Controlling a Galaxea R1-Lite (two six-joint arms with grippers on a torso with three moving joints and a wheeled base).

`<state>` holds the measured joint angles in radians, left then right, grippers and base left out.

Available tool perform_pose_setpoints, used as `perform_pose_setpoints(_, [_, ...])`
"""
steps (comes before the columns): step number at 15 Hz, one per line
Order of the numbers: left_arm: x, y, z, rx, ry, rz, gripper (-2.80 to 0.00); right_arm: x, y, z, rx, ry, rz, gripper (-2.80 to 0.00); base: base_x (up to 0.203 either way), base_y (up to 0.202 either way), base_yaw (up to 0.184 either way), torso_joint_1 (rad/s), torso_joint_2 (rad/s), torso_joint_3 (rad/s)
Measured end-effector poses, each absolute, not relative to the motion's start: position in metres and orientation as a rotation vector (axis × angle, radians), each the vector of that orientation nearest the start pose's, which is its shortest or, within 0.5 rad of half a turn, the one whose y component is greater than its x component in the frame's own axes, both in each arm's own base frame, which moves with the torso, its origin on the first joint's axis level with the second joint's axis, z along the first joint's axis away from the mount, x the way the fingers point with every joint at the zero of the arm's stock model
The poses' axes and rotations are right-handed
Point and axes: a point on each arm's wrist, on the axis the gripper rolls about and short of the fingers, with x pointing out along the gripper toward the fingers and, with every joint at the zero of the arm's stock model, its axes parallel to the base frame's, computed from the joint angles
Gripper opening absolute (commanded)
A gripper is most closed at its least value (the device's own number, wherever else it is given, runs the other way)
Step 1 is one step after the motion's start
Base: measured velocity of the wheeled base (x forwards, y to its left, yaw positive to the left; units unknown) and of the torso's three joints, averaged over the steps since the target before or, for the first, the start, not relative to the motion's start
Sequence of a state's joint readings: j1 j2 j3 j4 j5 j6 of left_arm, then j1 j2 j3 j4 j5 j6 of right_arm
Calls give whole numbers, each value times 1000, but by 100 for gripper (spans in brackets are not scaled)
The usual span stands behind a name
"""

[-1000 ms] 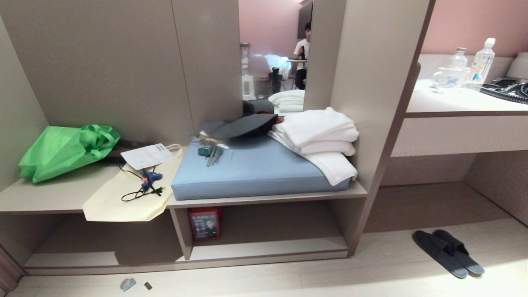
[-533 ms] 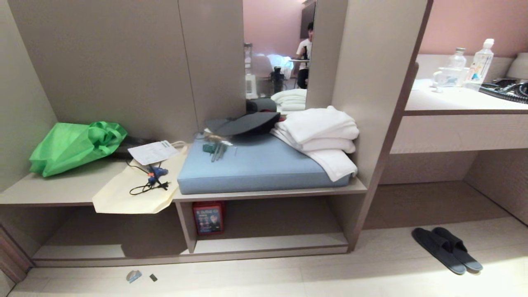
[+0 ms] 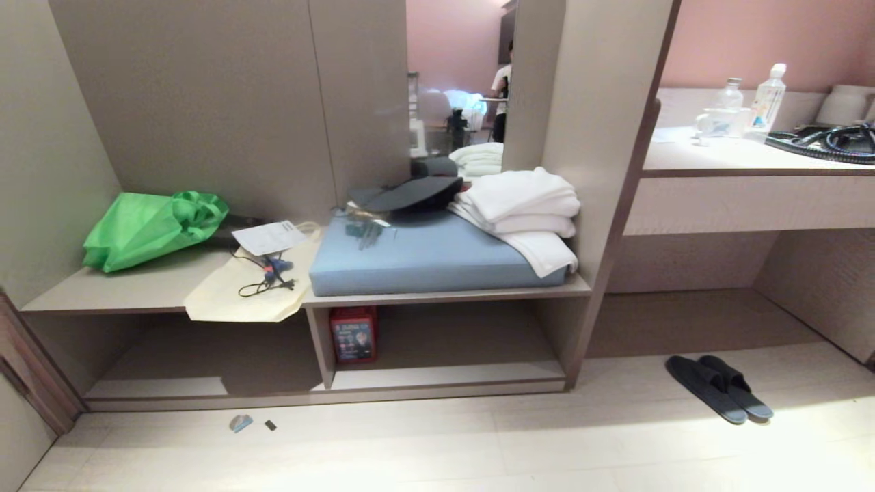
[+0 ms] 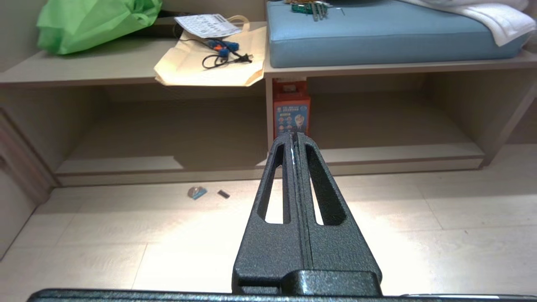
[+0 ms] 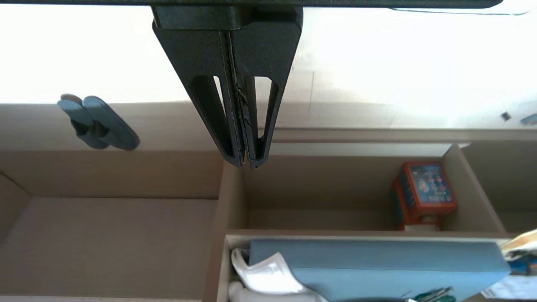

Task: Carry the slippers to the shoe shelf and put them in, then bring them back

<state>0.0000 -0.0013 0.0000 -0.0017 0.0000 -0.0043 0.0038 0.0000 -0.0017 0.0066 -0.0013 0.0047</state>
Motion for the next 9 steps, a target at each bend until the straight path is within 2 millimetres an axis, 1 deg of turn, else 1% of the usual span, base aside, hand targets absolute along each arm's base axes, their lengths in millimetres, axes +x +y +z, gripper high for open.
perform_pose_setpoints(9, [-23, 0, 76, -4, -2, 0, -280, -23, 0, 75, 6, 4, 2, -280, -196, 0, 1, 3, 1, 1])
